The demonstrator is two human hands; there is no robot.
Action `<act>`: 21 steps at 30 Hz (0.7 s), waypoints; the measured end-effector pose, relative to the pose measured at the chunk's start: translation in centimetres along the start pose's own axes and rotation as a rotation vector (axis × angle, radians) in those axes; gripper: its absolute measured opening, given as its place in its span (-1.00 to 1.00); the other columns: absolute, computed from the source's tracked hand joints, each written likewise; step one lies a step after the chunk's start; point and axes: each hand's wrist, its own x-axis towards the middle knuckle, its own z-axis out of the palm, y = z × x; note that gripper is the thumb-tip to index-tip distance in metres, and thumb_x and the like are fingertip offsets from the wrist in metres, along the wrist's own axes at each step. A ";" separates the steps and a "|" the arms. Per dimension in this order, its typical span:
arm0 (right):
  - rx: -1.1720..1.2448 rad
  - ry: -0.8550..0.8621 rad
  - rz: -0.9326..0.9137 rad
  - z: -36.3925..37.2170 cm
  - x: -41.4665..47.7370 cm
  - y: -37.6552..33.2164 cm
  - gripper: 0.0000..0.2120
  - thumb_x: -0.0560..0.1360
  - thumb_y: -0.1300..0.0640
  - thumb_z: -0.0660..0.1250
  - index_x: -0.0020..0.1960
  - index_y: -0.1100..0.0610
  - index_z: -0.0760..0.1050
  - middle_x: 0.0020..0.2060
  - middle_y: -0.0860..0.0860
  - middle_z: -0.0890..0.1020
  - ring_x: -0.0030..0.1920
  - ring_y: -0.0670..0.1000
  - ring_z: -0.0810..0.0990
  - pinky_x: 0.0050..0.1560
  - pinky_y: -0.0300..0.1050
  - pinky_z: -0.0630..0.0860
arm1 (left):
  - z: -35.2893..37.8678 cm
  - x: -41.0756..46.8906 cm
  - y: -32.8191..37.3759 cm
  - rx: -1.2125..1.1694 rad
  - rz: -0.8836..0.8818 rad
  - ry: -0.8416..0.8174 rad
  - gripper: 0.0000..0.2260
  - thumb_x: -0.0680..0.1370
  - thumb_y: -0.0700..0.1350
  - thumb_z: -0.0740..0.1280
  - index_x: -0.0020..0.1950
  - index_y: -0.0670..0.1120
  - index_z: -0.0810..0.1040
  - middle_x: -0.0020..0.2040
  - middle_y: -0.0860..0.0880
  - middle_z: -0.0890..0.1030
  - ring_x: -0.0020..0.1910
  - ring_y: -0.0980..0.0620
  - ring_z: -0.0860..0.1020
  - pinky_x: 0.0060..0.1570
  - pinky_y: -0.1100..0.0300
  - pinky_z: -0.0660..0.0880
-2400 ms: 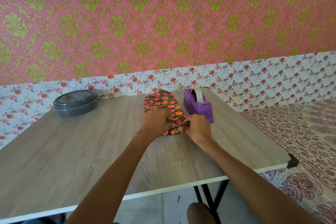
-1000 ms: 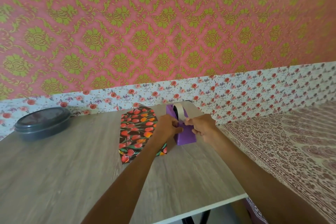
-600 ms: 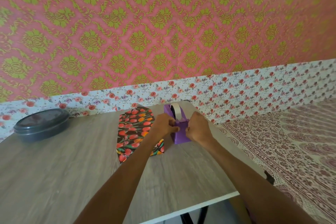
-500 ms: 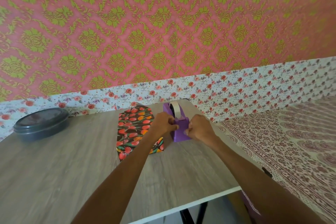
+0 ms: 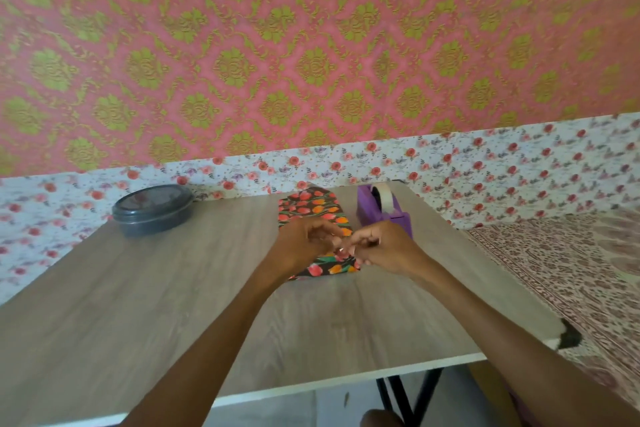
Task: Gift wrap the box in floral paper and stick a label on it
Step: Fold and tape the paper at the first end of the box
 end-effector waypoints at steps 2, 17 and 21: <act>0.012 -0.026 -0.016 1.0 0.4 -0.9 -0.87 0.49 0.27 0.40 0.00 0.18 0.70 -0.38 0.03 0.67 -0.42 -0.16 0.56 -0.29 -0.26 0.50 | -0.8 -1.1 -0.3 0.085 0.035 0.046 -0.86 0.45 -0.19 0.51 -0.01 -0.04 0.70 -0.22 0.19 0.65 -0.26 0.34 0.59 -0.20 0.46 0.52; 1.497 0.035 0.579 3.7 2.0 -4.2 -0.63 0.57 0.32 0.18 0.38 0.30 0.39 -0.62 -0.11 0.30 -0.68 -0.16 0.20 -0.66 -0.35 0.14 | -2.9 -3.9 -2.5 -0.047 0.064 0.387 -0.96 0.52 -0.18 0.44 -0.11 -0.05 0.66 -0.23 0.11 0.68 -0.27 0.23 0.62 -0.25 0.43 0.49; 1.106 0.098 0.408 4.0 1.5 -4.6 -0.71 0.49 0.23 0.41 0.21 0.19 0.56 -0.34 0.00 0.54 -0.42 -0.11 0.44 -0.43 -0.29 0.40 | -3.8 -4.3 -2.8 -0.497 -0.133 0.299 -0.93 0.54 -0.26 0.39 -0.02 -0.22 0.66 -0.21 -0.03 0.70 -0.24 0.06 0.64 -0.20 0.29 0.55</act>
